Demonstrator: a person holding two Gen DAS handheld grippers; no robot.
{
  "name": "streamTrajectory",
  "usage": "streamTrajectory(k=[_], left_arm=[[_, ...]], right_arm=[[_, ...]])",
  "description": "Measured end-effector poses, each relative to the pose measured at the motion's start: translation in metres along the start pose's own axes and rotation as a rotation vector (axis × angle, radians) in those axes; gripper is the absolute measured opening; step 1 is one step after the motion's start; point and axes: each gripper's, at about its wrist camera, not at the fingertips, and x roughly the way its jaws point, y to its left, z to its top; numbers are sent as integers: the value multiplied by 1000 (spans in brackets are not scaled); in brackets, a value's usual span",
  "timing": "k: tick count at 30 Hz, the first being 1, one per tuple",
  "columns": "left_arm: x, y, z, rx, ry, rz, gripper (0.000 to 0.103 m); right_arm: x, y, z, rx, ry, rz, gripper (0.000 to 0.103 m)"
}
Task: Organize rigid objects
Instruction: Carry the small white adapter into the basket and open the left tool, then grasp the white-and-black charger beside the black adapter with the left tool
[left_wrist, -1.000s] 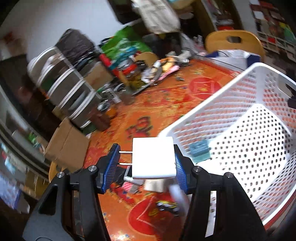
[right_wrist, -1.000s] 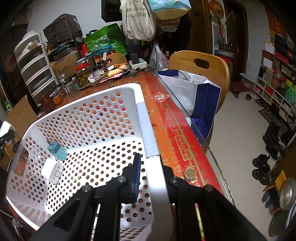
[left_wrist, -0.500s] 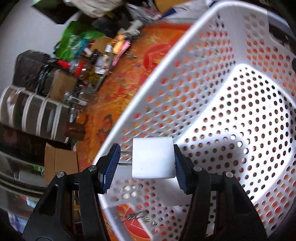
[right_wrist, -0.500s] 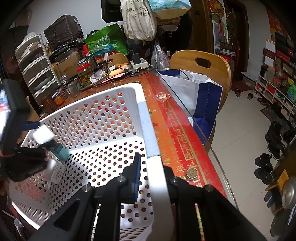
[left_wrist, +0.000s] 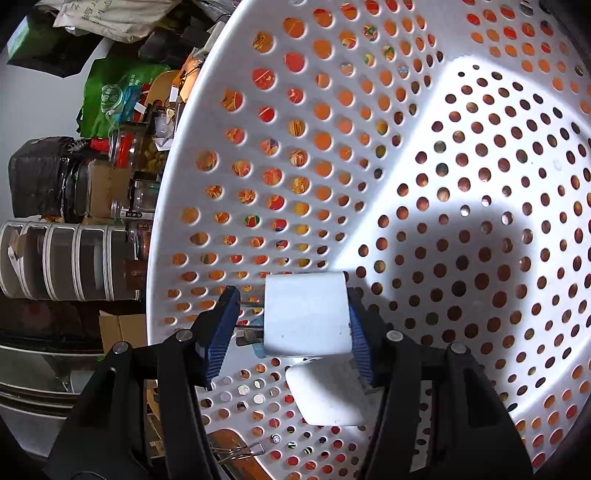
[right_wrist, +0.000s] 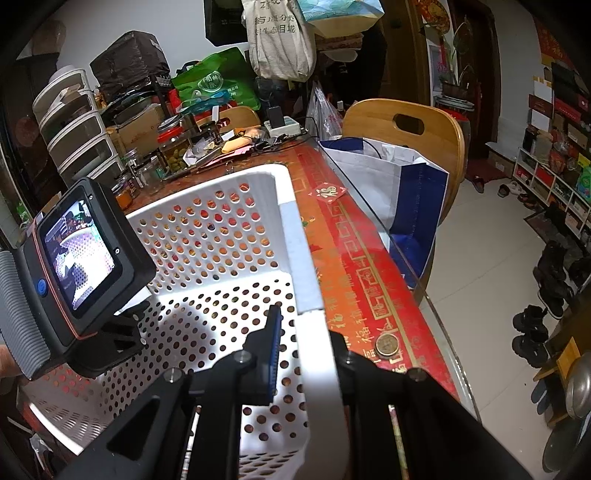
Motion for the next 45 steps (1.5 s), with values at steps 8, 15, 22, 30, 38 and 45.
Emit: streamTrajectory(k=[8, 15, 22, 30, 38, 45], left_arm=[[-5, -6, -9, 12, -35, -12, 82], [-68, 53, -53, -161, -225, -89, 87], [-69, 193, -185, -594, -338, -144, 103], [90, 206, -239, -765, -110, -264, 100], [149, 192, -224, -806, -59, -403, 68], [154, 191, -218, -805, -70, -406, 52]], right_arm=[[-2, 2, 0, 0, 0, 2, 14], [-2, 3, 2, -6, 7, -9, 14], [0, 3, 3, -12, 11, -13, 14], [2, 3, 3, -16, 16, -9, 14], [4, 4, 3, -10, 24, -30, 14], [4, 4, 3, -12, 26, -36, 14]])
